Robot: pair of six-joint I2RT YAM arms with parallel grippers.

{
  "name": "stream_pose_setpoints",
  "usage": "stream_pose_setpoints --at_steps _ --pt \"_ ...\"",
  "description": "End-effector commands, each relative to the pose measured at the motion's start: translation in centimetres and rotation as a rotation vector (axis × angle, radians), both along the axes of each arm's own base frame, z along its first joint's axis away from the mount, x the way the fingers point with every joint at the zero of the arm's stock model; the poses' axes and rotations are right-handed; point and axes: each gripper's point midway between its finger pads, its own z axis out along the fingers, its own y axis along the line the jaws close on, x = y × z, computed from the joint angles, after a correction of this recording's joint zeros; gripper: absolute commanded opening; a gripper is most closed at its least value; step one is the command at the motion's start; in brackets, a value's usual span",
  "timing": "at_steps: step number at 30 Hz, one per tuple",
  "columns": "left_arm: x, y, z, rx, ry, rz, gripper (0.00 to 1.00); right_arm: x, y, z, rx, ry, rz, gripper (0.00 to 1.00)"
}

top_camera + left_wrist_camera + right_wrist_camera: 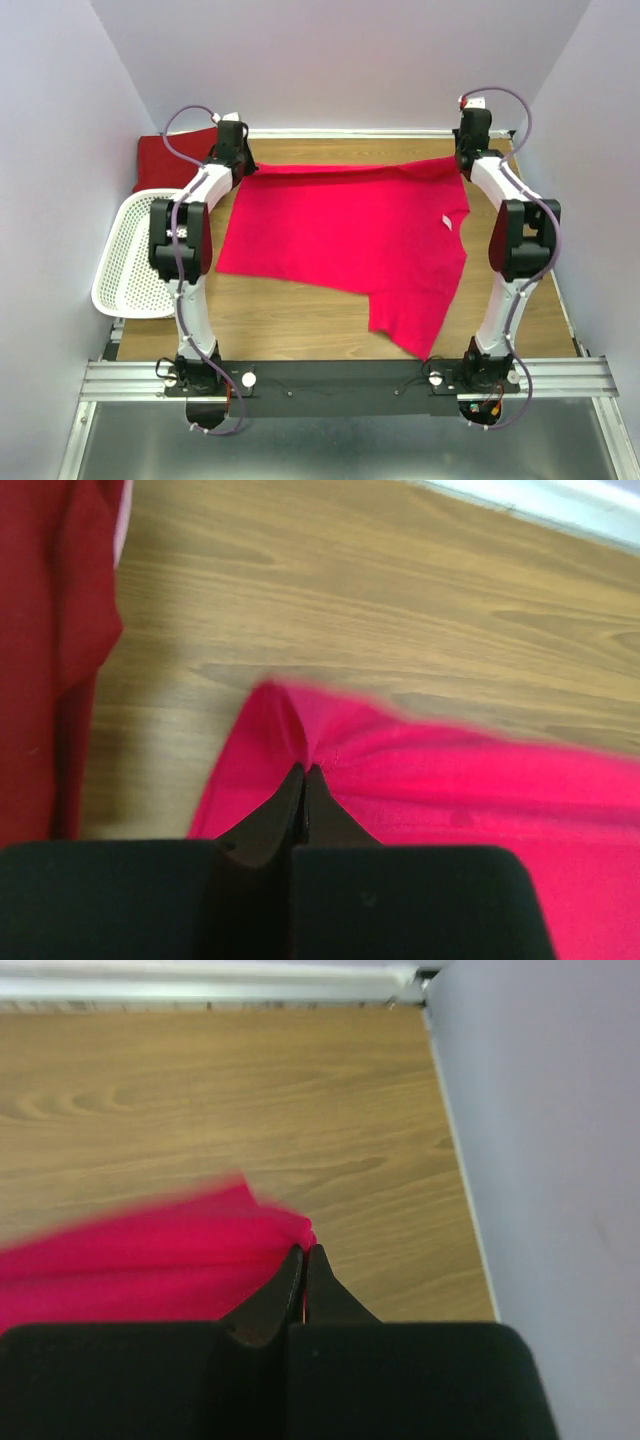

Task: Fold and stack the t-shirts
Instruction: Flatten the tshirt out, then fold the tshirt

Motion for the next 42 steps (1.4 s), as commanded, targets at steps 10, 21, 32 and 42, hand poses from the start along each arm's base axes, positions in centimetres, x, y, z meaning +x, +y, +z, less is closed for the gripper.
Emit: stream_pose_setpoints --at_steps 10,21,32,42 --pt "4.6 2.6 -2.3 0.018 -0.006 0.071 0.0 4.9 -0.2 -2.7 0.012 -0.064 0.002 0.01" --pt "8.7 4.6 1.0 0.012 -0.09 0.087 0.0 1.6 0.3 -0.7 0.079 -0.063 -0.014 0.01" --pt "11.4 5.3 3.2 0.117 -0.184 0.029 0.0 -1.8 1.1 -2.4 0.161 0.016 -0.041 0.01" --pt "11.0 5.6 3.0 0.139 -0.156 0.017 0.0 -4.1 2.2 -3.1 0.275 0.077 -0.08 0.01"
